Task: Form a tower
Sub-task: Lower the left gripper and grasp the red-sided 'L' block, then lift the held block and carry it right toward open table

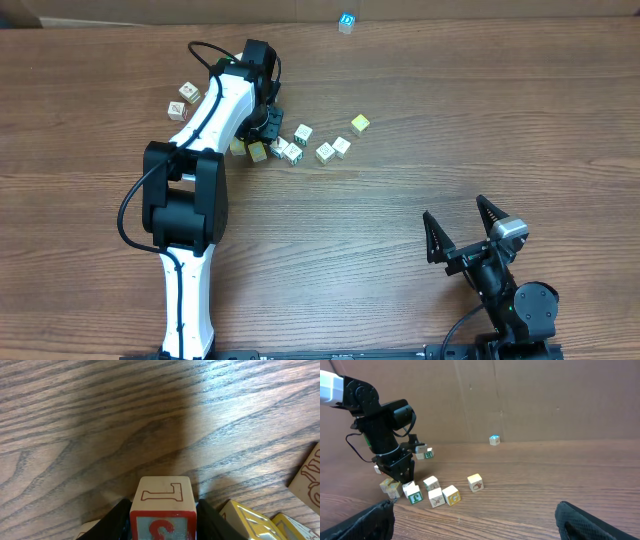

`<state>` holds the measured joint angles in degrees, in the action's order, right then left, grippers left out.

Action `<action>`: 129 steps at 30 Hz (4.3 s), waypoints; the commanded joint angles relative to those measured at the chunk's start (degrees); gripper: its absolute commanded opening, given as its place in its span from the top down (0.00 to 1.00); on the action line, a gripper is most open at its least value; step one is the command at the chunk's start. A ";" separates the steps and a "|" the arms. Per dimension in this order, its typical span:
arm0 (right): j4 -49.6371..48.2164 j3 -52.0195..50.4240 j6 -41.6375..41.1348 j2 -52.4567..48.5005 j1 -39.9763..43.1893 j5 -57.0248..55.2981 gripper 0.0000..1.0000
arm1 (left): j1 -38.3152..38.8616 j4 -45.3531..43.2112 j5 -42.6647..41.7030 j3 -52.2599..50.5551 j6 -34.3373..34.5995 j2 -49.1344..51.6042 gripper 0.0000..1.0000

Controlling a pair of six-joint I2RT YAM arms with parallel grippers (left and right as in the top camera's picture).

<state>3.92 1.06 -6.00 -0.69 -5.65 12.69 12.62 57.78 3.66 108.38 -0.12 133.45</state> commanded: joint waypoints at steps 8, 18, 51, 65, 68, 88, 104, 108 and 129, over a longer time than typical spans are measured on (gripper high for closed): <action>-0.33 -0.59 -0.13 0.52 0.26 0.04 0.00 | -0.63 -0.90 -0.48 1.27 0.55 0.37 0.66; -0.33 -0.59 -0.13 0.52 0.26 0.04 0.00 | -0.63 -0.87 -0.46 1.27 5.57 0.37 0.67; -0.33 -0.59 -0.13 0.52 0.26 0.04 0.00 | -0.66 0.15 -0.09 3.65 4.35 -1.64 0.84; -0.33 -0.59 -0.13 0.52 0.26 0.04 0.00 | -0.52 12.15 -1.33 10.38 12.44 -16.48 0.82; -0.33 -0.59 -0.13 0.52 0.26 0.04 0.00 | -0.48 15.37 -4.02 10.38 14.78 -19.37 0.83; -0.33 -0.59 -0.13 0.52 0.26 0.04 0.00 | 9.62 26.08 -6.10 3.65 27.39 -21.46 0.88; -0.33 -0.59 -0.13 0.52 0.26 0.04 0.00 | 20.79 17.73 -5.75 -11.04 43.95 -21.44 0.81; -0.33 -0.59 -0.13 0.52 0.26 0.04 0.00 | 20.87 13.79 -4.70 -15.10 45.62 -21.42 0.84; -0.33 -0.59 -0.13 0.52 0.26 0.04 0.00 | 20.90 -6.27 2.05 -30.64 44.78 -21.38 0.92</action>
<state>3.92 1.06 -6.02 -0.69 -5.65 12.67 33.41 52.53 4.49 79.26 44.62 112.73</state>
